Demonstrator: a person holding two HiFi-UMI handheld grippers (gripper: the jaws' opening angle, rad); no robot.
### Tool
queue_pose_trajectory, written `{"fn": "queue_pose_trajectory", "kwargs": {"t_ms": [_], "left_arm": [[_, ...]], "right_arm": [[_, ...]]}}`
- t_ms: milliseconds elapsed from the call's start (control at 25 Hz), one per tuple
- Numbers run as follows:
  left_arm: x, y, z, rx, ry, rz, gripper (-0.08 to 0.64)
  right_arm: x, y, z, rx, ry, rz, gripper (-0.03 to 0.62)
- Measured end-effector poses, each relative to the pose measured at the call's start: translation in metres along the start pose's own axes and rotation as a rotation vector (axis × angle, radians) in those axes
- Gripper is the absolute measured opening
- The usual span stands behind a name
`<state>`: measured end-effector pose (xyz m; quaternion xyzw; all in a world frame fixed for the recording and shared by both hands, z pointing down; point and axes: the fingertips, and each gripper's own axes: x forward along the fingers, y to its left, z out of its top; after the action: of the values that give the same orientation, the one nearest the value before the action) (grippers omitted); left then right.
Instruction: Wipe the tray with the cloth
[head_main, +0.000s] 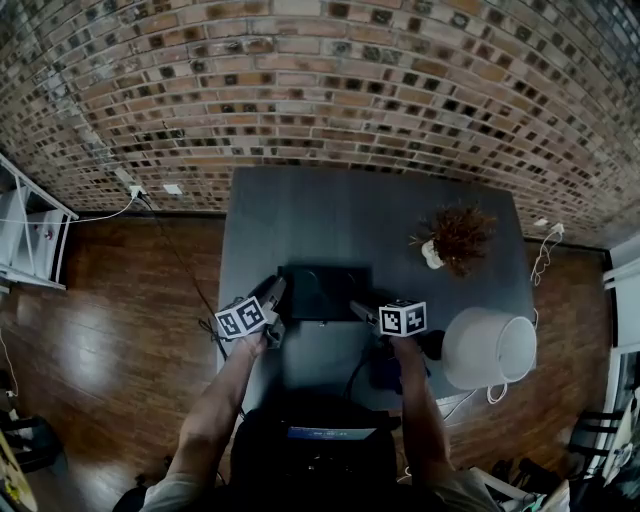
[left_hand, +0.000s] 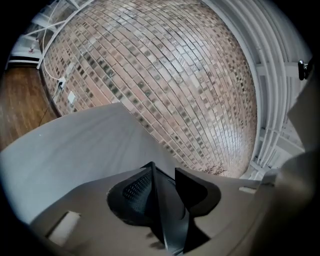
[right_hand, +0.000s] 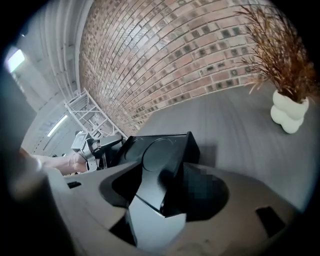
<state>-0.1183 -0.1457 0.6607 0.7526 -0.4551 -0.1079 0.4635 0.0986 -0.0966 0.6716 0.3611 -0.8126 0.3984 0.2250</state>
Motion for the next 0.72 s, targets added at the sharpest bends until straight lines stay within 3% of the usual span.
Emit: {"fn": "queue_pose_trajectory", "kwargs": {"t_ms": [160, 280, 320, 400, 480, 560, 720], "left_arm": [[-0.007, -0.002, -0.001, 0.013, 0.003, -0.043, 0.137], [-0.023, -0.007, -0.009, 0.031, 0.030, -0.080, 0.107], [-0.028, -0.008, -0.014, 0.034, 0.037, -0.087, 0.107], [-0.037, -0.008, -0.022, 0.036, 0.042, -0.094, 0.107], [-0.039, -0.006, -0.025, 0.025, 0.025, -0.090, 0.108], [-0.038, -0.003, -0.025, 0.014, 0.008, -0.078, 0.107], [-0.038, -0.002, -0.027, 0.024, 0.016, -0.067, 0.107]], "right_arm": [[-0.003, -0.002, -0.002, 0.048, -0.036, 0.000, 0.253], [-0.024, 0.005, -0.009, -0.014, -0.060, -0.062, 0.248], [-0.030, 0.022, -0.017, -0.049, -0.036, -0.033, 0.205], [-0.028, 0.068, -0.045, -0.122, 0.077, 0.072, 0.200], [-0.005, 0.098, -0.074, -0.206, 0.188, 0.117, 0.201], [0.030, 0.100, -0.089, -0.256, 0.227, 0.077, 0.201], [0.067, 0.093, -0.083, -0.202, 0.132, 0.018, 0.199]]}}
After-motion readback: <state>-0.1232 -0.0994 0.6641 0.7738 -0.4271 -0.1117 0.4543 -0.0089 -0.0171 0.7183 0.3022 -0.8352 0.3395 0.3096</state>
